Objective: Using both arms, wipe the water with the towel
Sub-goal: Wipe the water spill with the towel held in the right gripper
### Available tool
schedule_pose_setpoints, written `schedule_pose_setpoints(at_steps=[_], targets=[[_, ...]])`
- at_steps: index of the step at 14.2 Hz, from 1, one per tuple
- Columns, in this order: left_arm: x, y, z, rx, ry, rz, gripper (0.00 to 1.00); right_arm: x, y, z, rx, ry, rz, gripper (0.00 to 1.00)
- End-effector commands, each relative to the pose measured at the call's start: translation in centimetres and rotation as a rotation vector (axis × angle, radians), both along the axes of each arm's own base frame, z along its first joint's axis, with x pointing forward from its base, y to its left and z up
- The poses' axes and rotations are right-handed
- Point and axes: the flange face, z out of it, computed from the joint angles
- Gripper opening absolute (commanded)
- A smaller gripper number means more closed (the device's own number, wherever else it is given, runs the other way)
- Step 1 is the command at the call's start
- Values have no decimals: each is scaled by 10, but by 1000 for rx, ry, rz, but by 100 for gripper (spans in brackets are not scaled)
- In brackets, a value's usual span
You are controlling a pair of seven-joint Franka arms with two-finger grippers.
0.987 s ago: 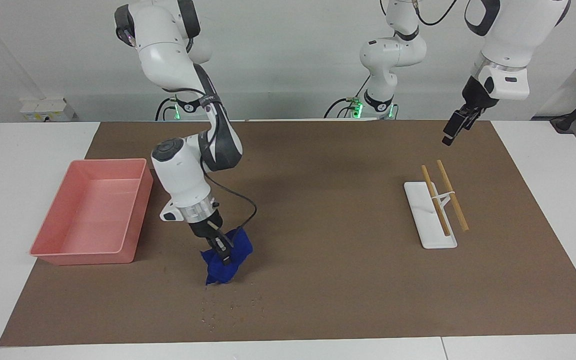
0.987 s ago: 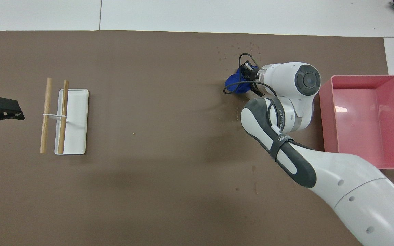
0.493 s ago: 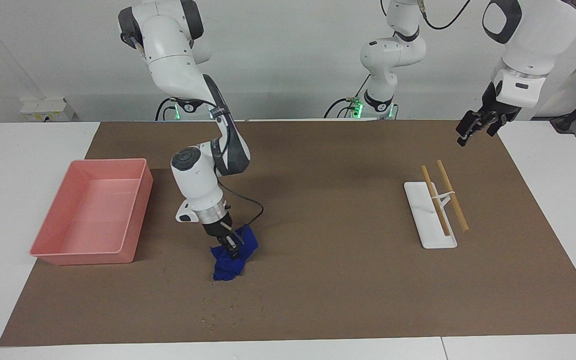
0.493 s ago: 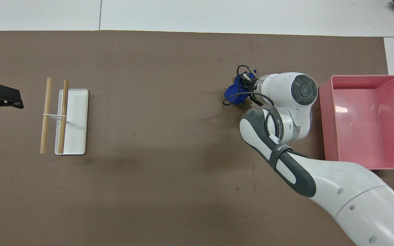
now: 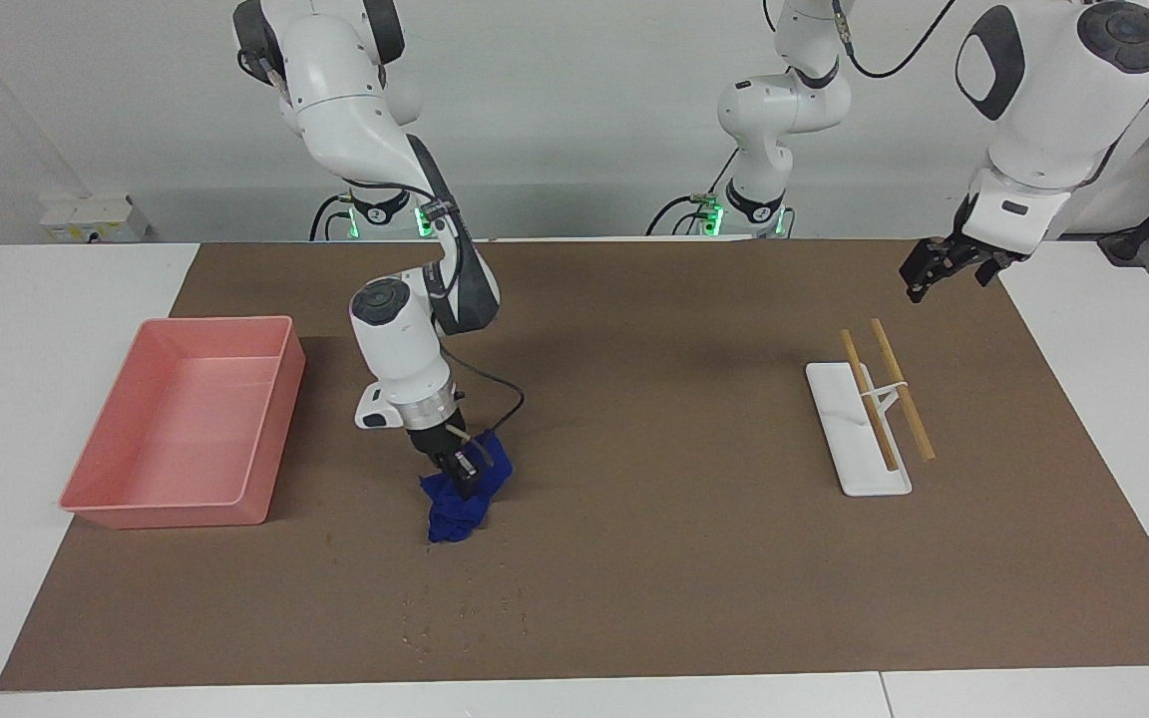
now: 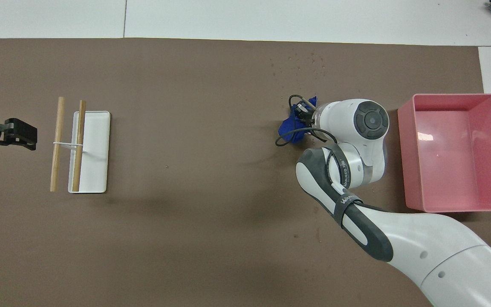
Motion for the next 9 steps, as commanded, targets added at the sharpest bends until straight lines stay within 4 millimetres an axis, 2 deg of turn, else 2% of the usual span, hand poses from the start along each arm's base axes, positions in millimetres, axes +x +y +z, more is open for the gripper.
schedule_pose_setpoints(at_steps=[1, 3, 6, 9], targets=[[-8, 2, 3, 20, 11, -22, 100, -33, 6, -27, -49, 138, 44, 0], [-13, 0, -4, 17, 42, -64, 100, -46, 1, -25, -59, 173, 46, 0], [-15, -10, -6, 17, 36, -82, 100, -75, -14, -28, -74, 211, 41, 0], [-15, -12, -4, 11, 35, -84, 100, -99, -21, -24, -84, 245, 30, 0]])
